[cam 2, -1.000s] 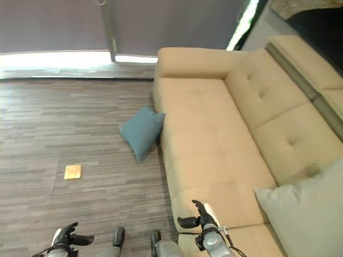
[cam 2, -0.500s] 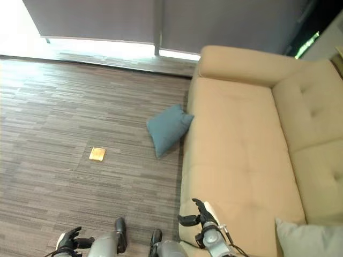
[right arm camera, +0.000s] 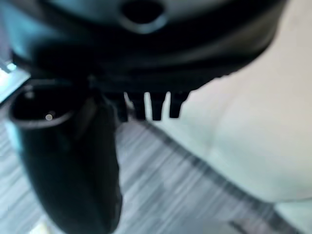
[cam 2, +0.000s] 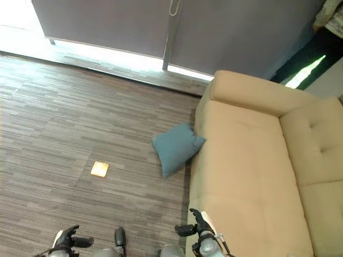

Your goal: Pick up all the scattered cushions and arrange them neatly on the sofa.

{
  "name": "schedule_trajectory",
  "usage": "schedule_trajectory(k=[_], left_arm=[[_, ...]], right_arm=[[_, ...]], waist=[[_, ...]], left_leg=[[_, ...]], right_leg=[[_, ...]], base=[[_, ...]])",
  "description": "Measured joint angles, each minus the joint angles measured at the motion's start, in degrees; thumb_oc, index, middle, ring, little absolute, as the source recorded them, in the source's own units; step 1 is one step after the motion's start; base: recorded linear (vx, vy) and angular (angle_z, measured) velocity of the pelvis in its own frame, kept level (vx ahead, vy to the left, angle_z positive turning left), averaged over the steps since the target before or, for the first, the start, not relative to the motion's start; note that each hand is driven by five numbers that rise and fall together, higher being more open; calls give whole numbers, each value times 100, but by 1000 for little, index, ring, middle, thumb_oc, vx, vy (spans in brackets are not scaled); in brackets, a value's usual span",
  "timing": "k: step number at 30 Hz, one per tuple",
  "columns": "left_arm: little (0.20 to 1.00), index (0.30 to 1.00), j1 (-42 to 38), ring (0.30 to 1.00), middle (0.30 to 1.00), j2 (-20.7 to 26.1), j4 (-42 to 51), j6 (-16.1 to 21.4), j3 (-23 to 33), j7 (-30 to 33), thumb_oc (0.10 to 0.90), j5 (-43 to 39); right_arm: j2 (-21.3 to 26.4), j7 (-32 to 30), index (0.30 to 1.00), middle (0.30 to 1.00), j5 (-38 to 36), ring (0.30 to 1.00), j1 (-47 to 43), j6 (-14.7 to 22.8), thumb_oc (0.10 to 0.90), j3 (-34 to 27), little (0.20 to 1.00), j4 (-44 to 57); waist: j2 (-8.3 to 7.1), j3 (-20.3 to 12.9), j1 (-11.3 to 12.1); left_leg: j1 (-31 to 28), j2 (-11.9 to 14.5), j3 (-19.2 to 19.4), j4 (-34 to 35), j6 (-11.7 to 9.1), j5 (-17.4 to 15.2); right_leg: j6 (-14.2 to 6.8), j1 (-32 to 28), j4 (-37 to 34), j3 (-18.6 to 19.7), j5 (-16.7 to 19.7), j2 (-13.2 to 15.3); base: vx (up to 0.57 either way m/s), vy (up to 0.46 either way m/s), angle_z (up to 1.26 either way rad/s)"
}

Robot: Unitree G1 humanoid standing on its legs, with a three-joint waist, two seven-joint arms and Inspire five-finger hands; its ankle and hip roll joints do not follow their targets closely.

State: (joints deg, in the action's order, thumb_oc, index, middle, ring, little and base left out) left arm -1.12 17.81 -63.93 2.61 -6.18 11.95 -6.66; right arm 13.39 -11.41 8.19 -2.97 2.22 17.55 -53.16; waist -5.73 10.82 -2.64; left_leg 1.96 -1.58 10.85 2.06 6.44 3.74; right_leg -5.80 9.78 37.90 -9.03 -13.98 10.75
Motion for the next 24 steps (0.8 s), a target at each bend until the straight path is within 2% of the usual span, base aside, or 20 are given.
schedule_trajectory(k=[1, 2, 4, 6, 7, 8, 9, 10, 11, 13, 14, 15, 16, 17, 18, 19, 20, 21, 22, 24], left_arm=[[900, 900, -19, 900, 900, -15, 0, -1, 7, 0, 800, -2], [900, 900, -4, 900, 900, -37, -14, -4, 9, 0, 800, -2], [900, 900, 92, 900, 900, -87, -37, -12, -3, -6, 800, -2], [900, 900, 101, 900, 900, -123, -152, -37, 8, -4, 800, -4], [900, 900, 71, 900, 900, -181, -338, -51, 23, -9, 800, -3], [900, 900, 96, 900, 900, -200, -348, -63, 20, -16, 800, -3], [900, 900, 162, 900, 900, -215, -351, -57, 22, -22, 800, -3], [900, 900, 233, 900, 900, -215, -347, -56, 23, -22, 800, -2], [900, 900, 327, 900, 900, -243, -301, -54, 4, -23, 800, -1], [900, 900, 381, 900, 900, -299, -293, -53, -29, -39, 800, 0], [900, 900, 423, 900, 900, -335, -289, -51, -56, -83, 800, 3], [900, 900, 429, 900, 900, -376, -253, -43, -54, -124, 800, 3], [900, 900, 422, 900, 900, -390, -244, -41, -50, -127, 800, 3], [900, 900, 430, 900, 900, -402, -247, -49, -52, -135, 800, 8], [900, 900, 435, 900, 900, -395, -225, -37, -23, -159, 800, -2], [900, 900, 450, 900, 900, -399, -77, -21, 50, -138, 800, 1], [900, 900, 445, 900, 900, -391, -13, -17, 45, -132, 800, 4], [900, 900, 380, 900, 900, -389, 7, -11, 33, -131, 800, 4], [900, 900, 377, 900, 900, -389, 62, -4, 20, -132, 800, 5], [900, 900, 360, 900, 900, -361, 145, -11, -1, -138, 800, 6]], right_arm=[[-12, 0, 900, 900, 0, 900, -4, 9, 800, 14, 900, 15], [-16, 2, 900, 900, 1, 900, -22, 6, 800, 24, 900, -2], [-15, 4, 900, 900, -2, 900, -65, -17, 800, 34, 900, -11], [-14, 11, 900, 900, -1, 900, -78, -21, 800, 76, 900, -8], [-11, 10, 900, 900, -1, 900, -77, -32, 800, 69, 900, -17], [-11, 10, 900, 900, -1, 900, -55, -49, 800, 57, 900, -28], [-12, 9, 900, 900, -3, 900, 7, -71, 800, 41, 900, -33], [-12, 9, 900, 900, -4, 900, 32, -79, 800, 39, 900, -41], [-2, 6, 900, 900, -2, 900, 75, -82, 800, -3, 900, -44], [43, 3, 900, 900, -3, 900, 147, -87, 800, -18, 900, -59], [75, -3, 900, 900, -4, 900, 251, -76, 800, -74, 900, -48], [143, 2, 900, 900, -3, 900, 298, -100, 800, -72, 900, -59], [162, 1, 900, 900, -2, 900, 290, -110, 800, -70, 900, -57], [172, -5, 900, 900, -4, 900, 267, -110, 800, -79, 900, -44], [178, -6, 900, 900, -5, 900, 210, -104, 800, -108, 900, -35], [232, -20, 900, 900, -7, 900, 173, -53, 800, -114, 900, -19], [266, -17, 900, 900, -6, 900, 106, -46, 800, -103, 900, -30], [292, -15, 900, 900, -7, 900, 71, -58, 800, -98, 900, -77], [301, -16, 900, 900, -7, 900, 25, -57, 800, -85, 900, -69], [309, -16, 900, 900, -13, 900, 32, -59, 800, -48, 900, -51]], waist=[[46, 6, -39], [102, 36, -46], [123, 50, -109], [107, 43, -124], [91, 49, -166], [58, 55, -217], [-31, 64, -244], [-91, 24, -238], [-105, 11, -256], [-45, 3, -269], [34, -78, -309], [123, -141, -250], [122, -138, -203], [120, -144, -210], [95, -146, -267], [97, -189, -223], [102, -192, -208], [99, -193, -167], [24, -186, -123], [-21, -206, -136]], left_leg=[[-125, -4, -3, 68, 79, -108], [-240, 1, -5, 126, 66, -140], [-487, 3, 128, 264, -74, -114], [-529, 3, 149, 271, -71, -276], [-566, -1, 139, 278, -87, -350], [-630, -17, 144, 306, -112, -345], [-760, -39, 143, 308, -238, -445], [-828, -44, 146, 309, -302, -489], [-975, 14, 84, 307, -446, -618], [-1131, 178, -26, 174, -586, -847], [-1093, 318, -215, -145, -684, -1092], [-1123, 493, -217, -427, -743, -1202], [-1082, 570, -220, -730, -856, -1188], [-972, 627, -213, -1171, -981, -1217], [-538, 758, -173, -2363, -1230, -1279], [-133, 758, -220, -3268, -1387, -1266], [76, 744, -238, -3719, -1507, -1195], [323, 747, -47, -4245, -1547, -1156], [391, 721, 67, -4258, -1542, -1159], [485, 742, 154, -3652, -1409, -1200]], right_leg=[[-3, 122, -74, 3, 1, -90], [-1, 163, -324, -7, 1, -158], [-2, 389, -1278, -124, 72, -316], [-64, 707, -1832, -179, 371, -445], [-157, 948, -2331, -187, 733, -504], [-190, 1001, -2609, -251, 939, -520], [-170, 1048, -2897, -580, 1162, -424], [-132, 1050, -2991, -717, 1193, -399], [97, 921, -2955, -866, 1493, -405], [231, 802, -2824, -824, 1694, -543], [328, 693, -2737, -808, 1767, -691], [473, 584, -2735, -828, 1693, -866], [645, 488, -2753, -807, 1608, -950], [690, 358, -2850, -805, 1612, -993], [756, 51, -3142, -808, 1594, -1051], [840, -144, -3307, -742, 1617, -1093], [867, -230, -3400, -642, 1599, -1143], [908, -474, -3669, -564, 1574, -1172], [892, -534, -3742, -572, 1520, -1149], [871, -714, -3853, -583, 1514, -1171]], base=[[385, 88, -12], [282, 38, -9], [282, 27, -13], [312, 22, -21], [312, 9, -5], [292, -11, 7], [301, -31, 7], [444, -59, 11], [352, -43, 8], [281, -42, 25], [318, -73, 36], [309, -100, 22], [263, -102, -16], [217, -84, -17], [303, -68, -29], [183, -39, -31], [191, -9, -56], [75, 34, -51], [253, 84, -70], [206, 107, -44]])
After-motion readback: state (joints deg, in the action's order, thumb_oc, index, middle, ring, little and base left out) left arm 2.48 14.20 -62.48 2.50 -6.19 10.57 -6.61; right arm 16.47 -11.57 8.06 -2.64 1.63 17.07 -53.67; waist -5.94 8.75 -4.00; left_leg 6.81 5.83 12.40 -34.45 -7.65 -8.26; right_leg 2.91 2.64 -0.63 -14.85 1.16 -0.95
